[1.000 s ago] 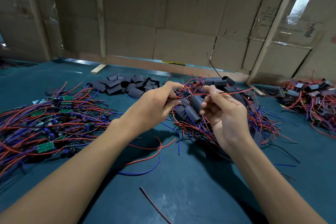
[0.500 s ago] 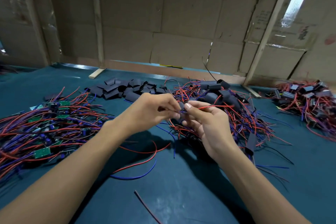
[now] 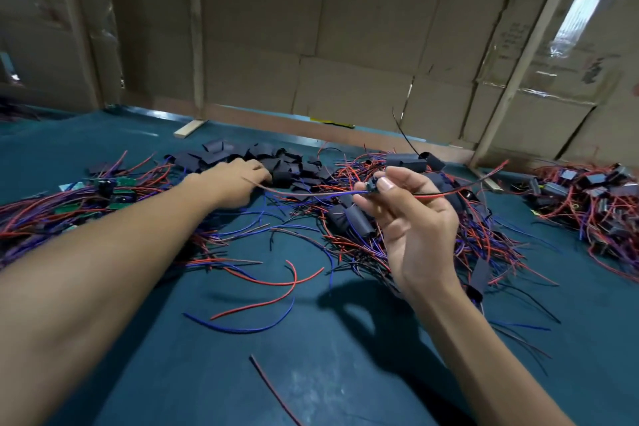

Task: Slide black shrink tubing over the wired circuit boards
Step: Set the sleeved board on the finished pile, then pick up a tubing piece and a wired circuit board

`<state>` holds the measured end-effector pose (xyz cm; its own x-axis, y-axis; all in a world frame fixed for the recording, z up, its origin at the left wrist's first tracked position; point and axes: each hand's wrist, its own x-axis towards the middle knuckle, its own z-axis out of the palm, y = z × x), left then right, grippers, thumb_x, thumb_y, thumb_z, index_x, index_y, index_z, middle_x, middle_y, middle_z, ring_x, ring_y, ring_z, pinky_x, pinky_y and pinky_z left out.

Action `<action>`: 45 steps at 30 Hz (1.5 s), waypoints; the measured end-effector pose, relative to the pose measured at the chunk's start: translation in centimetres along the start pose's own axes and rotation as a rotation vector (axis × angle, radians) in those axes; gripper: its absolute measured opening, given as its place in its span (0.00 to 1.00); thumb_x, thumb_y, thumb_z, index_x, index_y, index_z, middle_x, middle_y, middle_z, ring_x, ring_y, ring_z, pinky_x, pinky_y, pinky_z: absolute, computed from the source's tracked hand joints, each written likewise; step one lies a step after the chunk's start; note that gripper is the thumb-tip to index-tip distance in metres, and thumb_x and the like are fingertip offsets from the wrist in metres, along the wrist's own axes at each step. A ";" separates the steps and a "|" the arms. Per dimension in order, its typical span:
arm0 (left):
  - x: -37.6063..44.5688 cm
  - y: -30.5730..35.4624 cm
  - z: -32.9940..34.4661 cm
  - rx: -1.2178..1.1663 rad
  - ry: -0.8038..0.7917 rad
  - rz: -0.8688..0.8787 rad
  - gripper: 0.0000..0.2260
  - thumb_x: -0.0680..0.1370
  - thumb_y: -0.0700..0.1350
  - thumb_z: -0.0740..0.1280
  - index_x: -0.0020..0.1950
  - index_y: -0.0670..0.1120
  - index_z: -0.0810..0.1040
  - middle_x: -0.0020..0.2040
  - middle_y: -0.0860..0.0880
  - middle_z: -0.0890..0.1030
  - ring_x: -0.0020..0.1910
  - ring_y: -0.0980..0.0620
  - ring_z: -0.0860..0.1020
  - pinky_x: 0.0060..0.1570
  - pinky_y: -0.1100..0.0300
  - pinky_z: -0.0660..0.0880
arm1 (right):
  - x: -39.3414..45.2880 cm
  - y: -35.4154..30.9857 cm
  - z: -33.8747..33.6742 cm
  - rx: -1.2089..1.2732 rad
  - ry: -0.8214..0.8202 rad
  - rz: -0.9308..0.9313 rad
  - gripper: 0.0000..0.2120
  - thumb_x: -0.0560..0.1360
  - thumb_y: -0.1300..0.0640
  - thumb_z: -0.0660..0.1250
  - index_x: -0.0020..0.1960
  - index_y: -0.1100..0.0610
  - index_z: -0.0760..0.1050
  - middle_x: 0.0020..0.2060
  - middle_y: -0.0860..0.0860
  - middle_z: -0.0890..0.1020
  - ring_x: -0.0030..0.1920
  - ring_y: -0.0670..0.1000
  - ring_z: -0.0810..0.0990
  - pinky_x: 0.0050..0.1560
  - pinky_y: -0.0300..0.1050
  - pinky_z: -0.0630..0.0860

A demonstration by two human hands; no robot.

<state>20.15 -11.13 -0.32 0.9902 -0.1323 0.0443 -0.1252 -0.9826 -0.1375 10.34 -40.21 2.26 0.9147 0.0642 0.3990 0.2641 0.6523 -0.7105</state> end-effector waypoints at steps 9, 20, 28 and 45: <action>-0.2 1.9 -2.7 0.101 0.189 0.061 0.06 0.77 0.47 0.64 0.52 0.49 0.69 0.51 0.45 0.80 0.50 0.40 0.79 0.45 0.50 0.72 | 0.2 0.8 -0.5 -0.090 0.026 0.013 0.06 0.73 0.72 0.69 0.49 0.66 0.78 0.40 0.60 0.82 0.41 0.62 0.85 0.42 0.48 0.83; -3.5 5.4 -1.7 -0.721 0.572 -0.169 0.14 0.78 0.52 0.54 0.57 0.47 0.73 0.54 0.45 0.76 0.55 0.44 0.74 0.54 0.50 0.69 | 11.1 -8.7 0.3 -0.487 0.079 -0.016 0.07 0.74 0.74 0.68 0.50 0.66 0.76 0.36 0.59 0.82 0.37 0.57 0.85 0.46 0.51 0.84; -5.6 10.1 -1.5 -0.553 0.615 0.023 0.17 0.79 0.52 0.55 0.65 0.47 0.62 0.59 0.46 0.71 0.56 0.46 0.67 0.55 0.47 0.66 | 11.0 -9.4 -0.3 -0.813 -0.143 0.214 0.09 0.71 0.75 0.70 0.49 0.66 0.79 0.36 0.60 0.82 0.36 0.57 0.86 0.39 0.47 0.85; -7.4 14.1 0.6 -0.891 0.771 -0.048 0.06 0.81 0.45 0.69 0.54 0.45 0.75 0.48 0.47 0.85 0.47 0.39 0.80 0.51 0.43 0.74 | 9.6 -11.3 1.5 -0.954 -0.339 0.214 0.12 0.72 0.74 0.72 0.54 0.67 0.80 0.44 0.60 0.83 0.43 0.57 0.85 0.44 0.49 0.85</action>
<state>11.10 -23.94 -3.20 0.7344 0.1638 0.6587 -0.3898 -0.6926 0.6069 15.69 -45.87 14.99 0.8759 0.4138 0.2480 0.3741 -0.2582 -0.8907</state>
